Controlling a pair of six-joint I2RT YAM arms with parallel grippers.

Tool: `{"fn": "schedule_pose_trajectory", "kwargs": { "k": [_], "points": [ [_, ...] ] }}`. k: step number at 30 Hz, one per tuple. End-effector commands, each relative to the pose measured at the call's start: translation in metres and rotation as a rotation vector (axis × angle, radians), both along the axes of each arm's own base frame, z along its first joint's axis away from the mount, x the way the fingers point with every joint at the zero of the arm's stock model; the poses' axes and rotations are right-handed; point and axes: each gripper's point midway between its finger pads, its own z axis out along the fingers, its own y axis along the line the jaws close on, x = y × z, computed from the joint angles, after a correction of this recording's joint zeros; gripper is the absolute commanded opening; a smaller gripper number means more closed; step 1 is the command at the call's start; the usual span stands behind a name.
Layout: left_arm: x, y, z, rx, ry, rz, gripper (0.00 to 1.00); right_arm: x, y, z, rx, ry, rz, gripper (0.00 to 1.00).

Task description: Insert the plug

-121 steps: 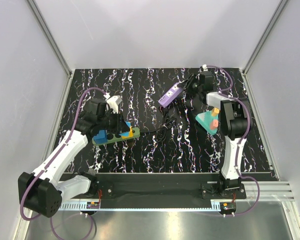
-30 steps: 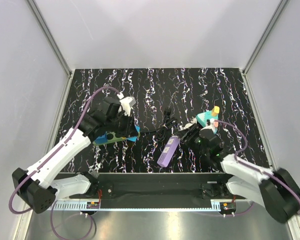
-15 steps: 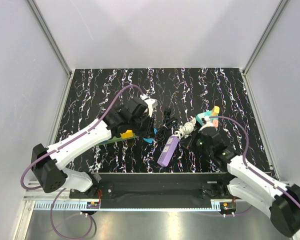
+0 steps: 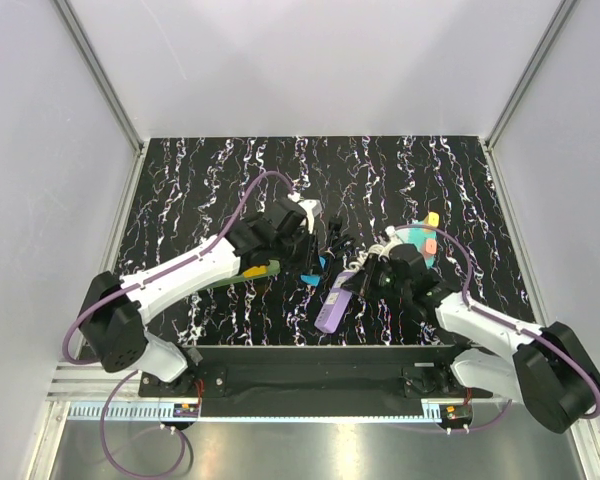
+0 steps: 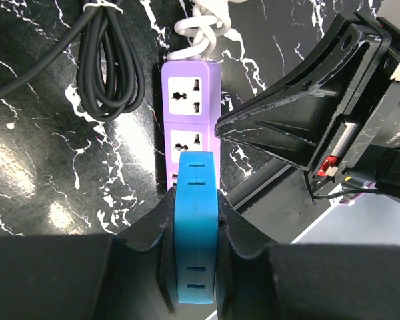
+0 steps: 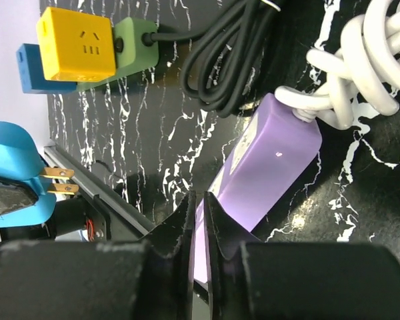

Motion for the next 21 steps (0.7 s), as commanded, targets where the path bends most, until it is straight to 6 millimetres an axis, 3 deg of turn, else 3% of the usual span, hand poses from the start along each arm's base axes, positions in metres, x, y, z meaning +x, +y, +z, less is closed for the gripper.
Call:
{"fn": "schedule_pose_trajectory", "kwargs": {
  "k": [1,4,9,17,19,20,21],
  "points": [
    [0.003,-0.014,0.005,-0.065,-0.013,-0.015,0.0,0.0,-0.003,-0.009,-0.014,-0.002,-0.013,0.14],
    [0.0,-0.019,-0.002,-0.071,0.001,-0.033,0.0,-0.009,-0.012,-0.027,-0.041,0.024,-0.029,0.14],
    [-0.008,-0.025,-0.016,-0.05,0.027,-0.074,0.0,-0.019,-0.023,-0.035,-0.072,0.04,-0.044,0.13],
    [-0.004,-0.028,-0.022,-0.018,0.014,-0.057,0.0,-0.021,-0.028,-0.028,-0.07,0.034,-0.067,0.15],
    [0.002,-0.022,-0.015,-0.006,-0.012,-0.032,0.0,-0.021,-0.031,-0.02,-0.068,0.063,-0.111,0.37],
    [0.006,-0.015,-0.015,0.015,-0.022,-0.014,0.0,-0.021,-0.032,-0.016,-0.045,0.094,-0.151,0.53],
    [0.007,-0.013,-0.01,0.013,-0.033,-0.009,0.0,-0.02,-0.033,-0.011,-0.037,0.111,-0.175,0.57]
  ]
}}
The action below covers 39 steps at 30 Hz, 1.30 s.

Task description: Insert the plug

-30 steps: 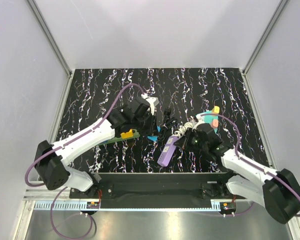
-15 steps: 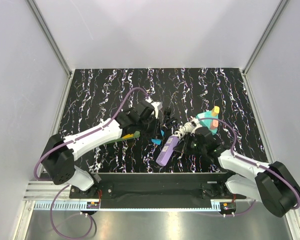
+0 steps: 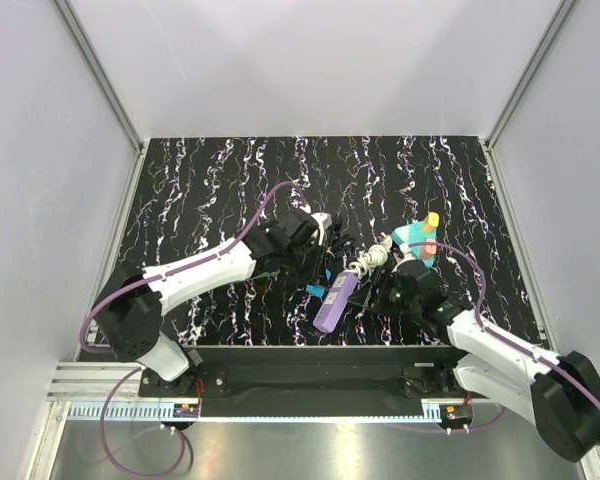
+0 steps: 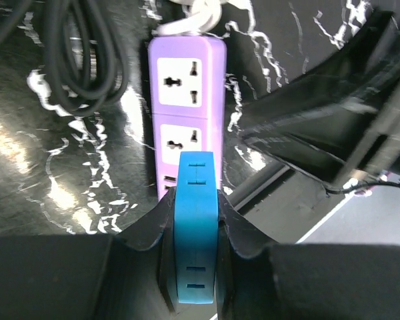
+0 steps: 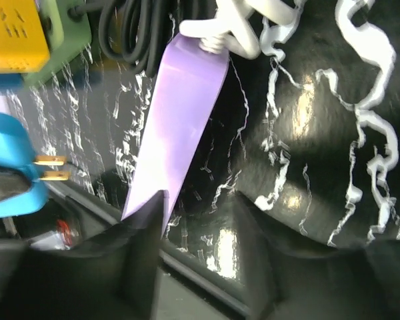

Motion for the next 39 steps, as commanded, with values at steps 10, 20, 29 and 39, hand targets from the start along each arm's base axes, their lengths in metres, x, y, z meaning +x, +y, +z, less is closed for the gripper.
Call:
{"fn": "schedule_pose_trajectory", "kwargs": {
  "k": [10,20,29,39],
  "points": [
    [0.005,-0.001,0.021,-0.077,-0.064,-0.033,0.0,0.044,-0.002,0.035,0.071,0.006,-0.279,0.69],
    [0.004,-0.003,0.02,-0.089,-0.08,-0.055,0.0,0.065,0.021,0.022,0.114,0.023,-0.254,0.65],
    [0.006,-0.007,0.018,-0.094,-0.07,-0.06,0.0,0.057,0.008,-0.004,0.047,0.03,-0.26,0.29],
    [0.01,0.005,0.015,-0.04,-0.084,-0.014,0.0,0.04,-0.005,-0.003,0.002,0.011,-0.233,0.46]
  ]
}}
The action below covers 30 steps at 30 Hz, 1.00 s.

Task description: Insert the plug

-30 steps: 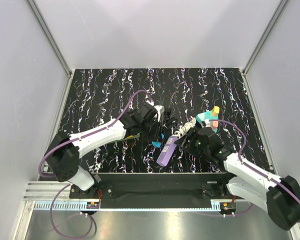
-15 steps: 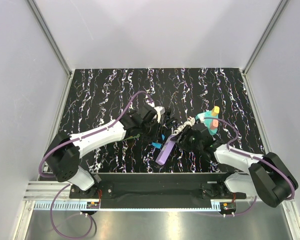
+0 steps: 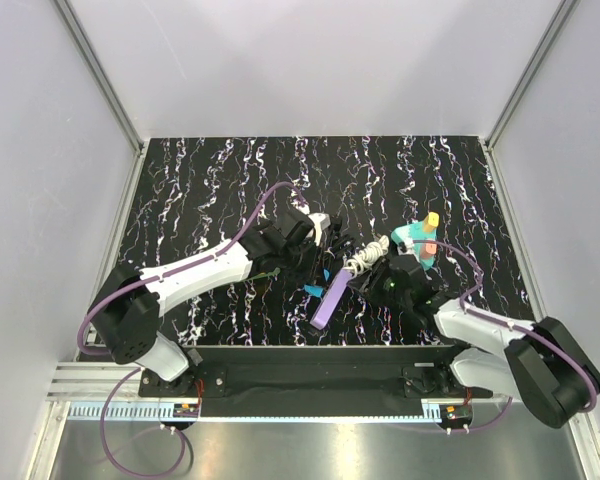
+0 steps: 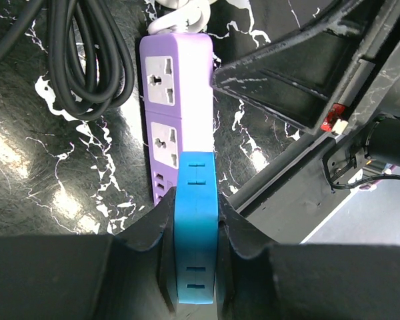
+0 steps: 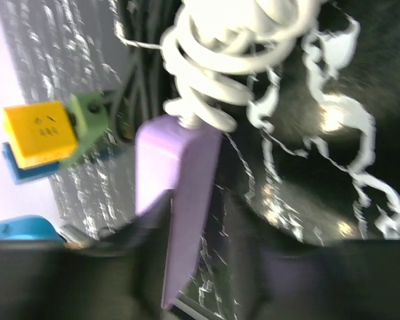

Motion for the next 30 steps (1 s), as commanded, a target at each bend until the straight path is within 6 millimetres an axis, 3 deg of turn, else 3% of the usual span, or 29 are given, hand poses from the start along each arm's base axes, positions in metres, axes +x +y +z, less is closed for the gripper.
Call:
{"fn": "schedule_pose_trajectory", "kwargs": {
  "k": [1,5,11,19,30],
  "points": [
    [0.012,0.004,0.02,-0.027,-0.072,0.033,0.0,-0.004,-0.012,0.007,-0.09,-0.007,0.008,0.54],
    [0.016,0.019,0.026,-0.023,-0.091,0.066,0.0,-0.001,-0.019,0.035,-0.119,-0.013,-0.025,0.63],
    [0.011,0.036,0.032,-0.012,-0.137,0.062,0.0,-0.001,-0.01,0.035,-0.168,0.092,0.022,0.66],
    [0.002,0.052,0.039,-0.019,-0.205,0.03,0.0,0.016,-0.002,0.029,-0.247,0.18,0.027,0.68],
    [-0.007,0.055,0.044,-0.056,-0.225,-0.01,0.0,0.031,0.021,0.02,-0.284,0.218,0.037,0.69]
  ]
}}
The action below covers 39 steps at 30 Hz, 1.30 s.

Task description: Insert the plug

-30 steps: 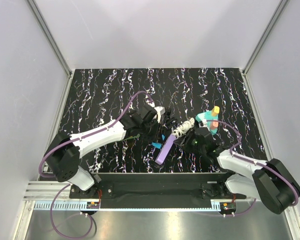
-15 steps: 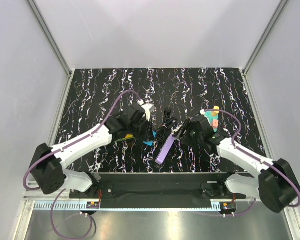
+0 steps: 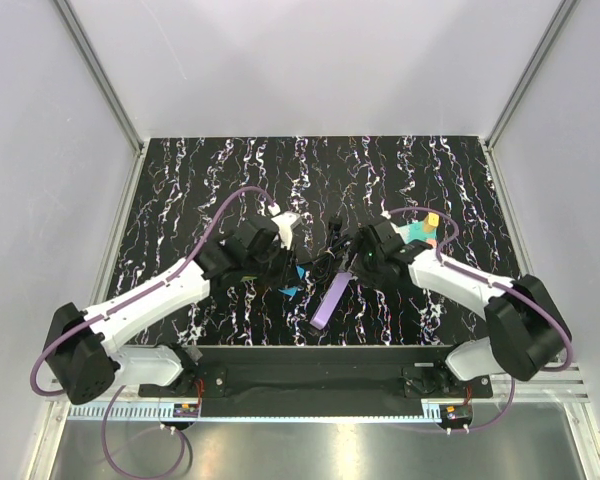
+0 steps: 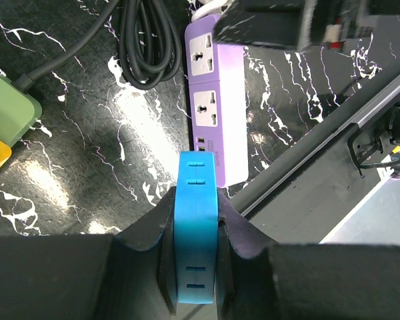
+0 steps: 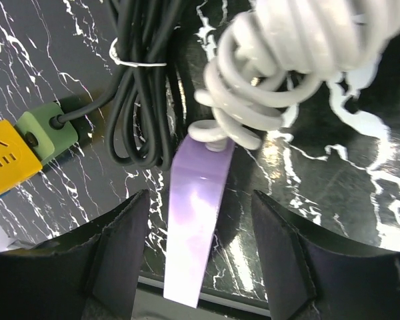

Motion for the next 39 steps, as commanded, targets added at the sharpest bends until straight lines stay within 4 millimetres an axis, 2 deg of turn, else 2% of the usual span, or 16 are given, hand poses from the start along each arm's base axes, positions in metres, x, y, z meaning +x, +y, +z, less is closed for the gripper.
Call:
{"fn": "schedule_pose_trajectory", "kwargs": {
  "k": [1,5,8,9,11,12,16,17,18,19,24,29,33,35,39],
  "points": [
    [0.0,-0.005,0.012,-0.059,-0.046,-0.03,0.0,0.01,0.012,0.006,-0.014,-0.018,-0.001,0.69],
    [-0.003,-0.008,0.01,-0.076,-0.038,-0.041,0.0,0.011,0.015,-0.007,-0.048,0.009,0.009,0.69],
    [-0.005,-0.009,0.007,-0.08,-0.026,-0.046,0.0,0.01,0.009,-0.017,-0.078,0.017,-0.002,0.62],
    [-0.005,-0.01,0.008,-0.085,-0.025,-0.049,0.0,0.009,0.007,-0.02,-0.082,0.018,-0.002,0.53],
    [-0.005,-0.011,0.007,-0.089,-0.019,-0.047,0.0,0.005,0.002,-0.023,-0.088,0.001,-0.003,0.42],
    [-0.006,-0.012,0.006,-0.095,-0.01,-0.049,0.0,0.005,0.001,-0.023,-0.083,-0.014,-0.005,0.32],
    [-0.009,-0.025,0.001,-0.134,0.042,-0.072,0.0,-0.001,0.001,-0.024,0.061,-0.173,-0.007,0.06],
    [-0.01,-0.029,0.0,-0.145,0.06,-0.073,0.0,-0.002,0.001,-0.025,0.09,-0.189,-0.019,0.04],
    [-0.011,-0.034,-0.001,-0.154,0.083,-0.085,0.0,-0.014,-0.005,-0.038,0.1,-0.178,-0.019,0.02],
    [-0.01,-0.038,0.0,-0.168,0.089,-0.089,0.0,-0.007,0.005,-0.024,0.182,-0.245,-0.02,0.0],
    [-0.009,-0.058,-0.002,-0.206,0.166,-0.106,0.0,-0.013,0.006,-0.019,0.337,-0.356,-0.038,0.0],
    [-0.004,-0.07,-0.013,-0.184,0.209,-0.103,0.0,-0.02,0.012,-0.026,0.376,-0.369,0.009,0.0],
    [-0.002,-0.084,-0.009,-0.188,0.221,-0.087,0.0,-0.021,0.014,-0.026,0.431,-0.388,0.002,0.0],
    [-0.005,-0.091,-0.013,-0.17,0.235,-0.083,0.0,-0.023,0.015,-0.033,0.431,-0.368,0.003,0.0],
    [-0.006,-0.086,-0.029,-0.101,0.267,-0.034,0.0,-0.027,0.017,-0.039,0.47,-0.36,0.004,0.0]
  ]
}}
